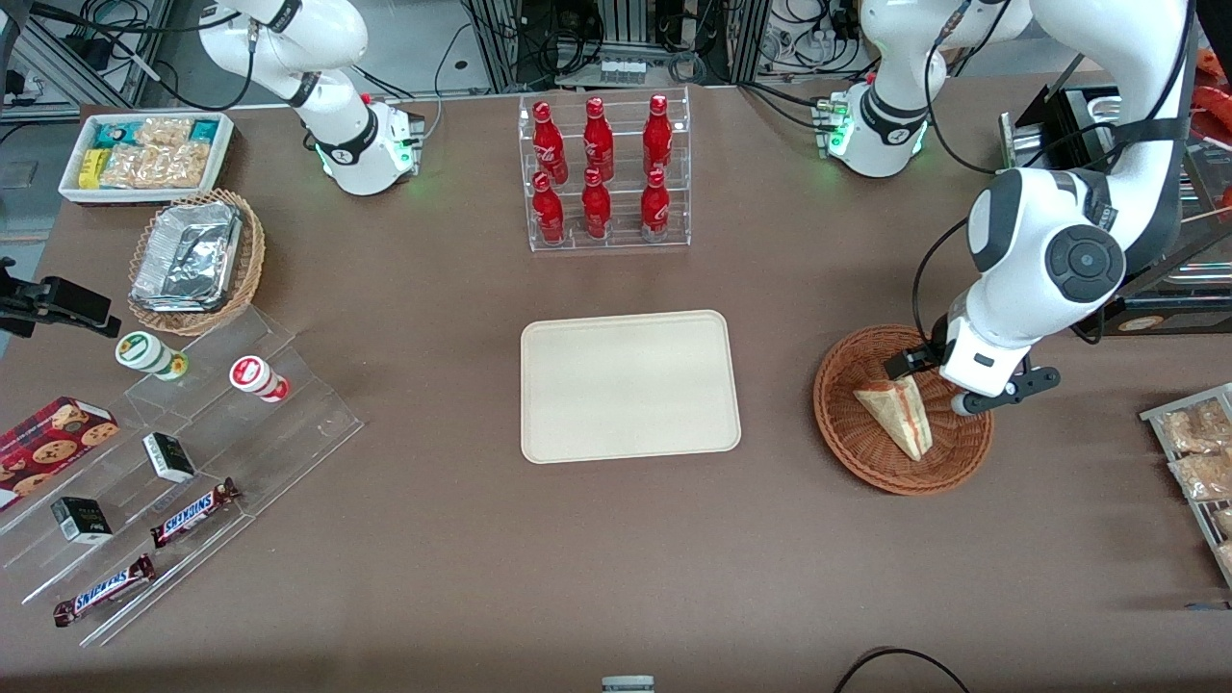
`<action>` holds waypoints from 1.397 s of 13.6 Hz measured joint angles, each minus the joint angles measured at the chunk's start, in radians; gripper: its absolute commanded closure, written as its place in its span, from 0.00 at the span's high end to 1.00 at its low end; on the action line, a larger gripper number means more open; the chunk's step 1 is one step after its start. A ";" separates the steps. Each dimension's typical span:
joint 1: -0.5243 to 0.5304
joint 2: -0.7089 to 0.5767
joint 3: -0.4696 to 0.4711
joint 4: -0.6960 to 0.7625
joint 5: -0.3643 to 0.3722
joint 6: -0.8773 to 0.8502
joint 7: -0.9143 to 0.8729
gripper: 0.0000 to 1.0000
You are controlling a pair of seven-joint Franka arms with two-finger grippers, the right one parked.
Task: Place sandwich from basket to tray
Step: 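Move the left gripper down over the wrapped sandwich in the wicker basket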
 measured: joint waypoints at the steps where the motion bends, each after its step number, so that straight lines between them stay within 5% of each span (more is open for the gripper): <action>1: 0.000 0.005 0.001 0.000 0.000 0.007 -0.063 1.00; 6: 0.001 0.032 0.002 -0.032 0.000 0.124 -0.307 1.00; 19: 0.003 0.173 0.006 -0.053 0.028 0.261 -0.310 1.00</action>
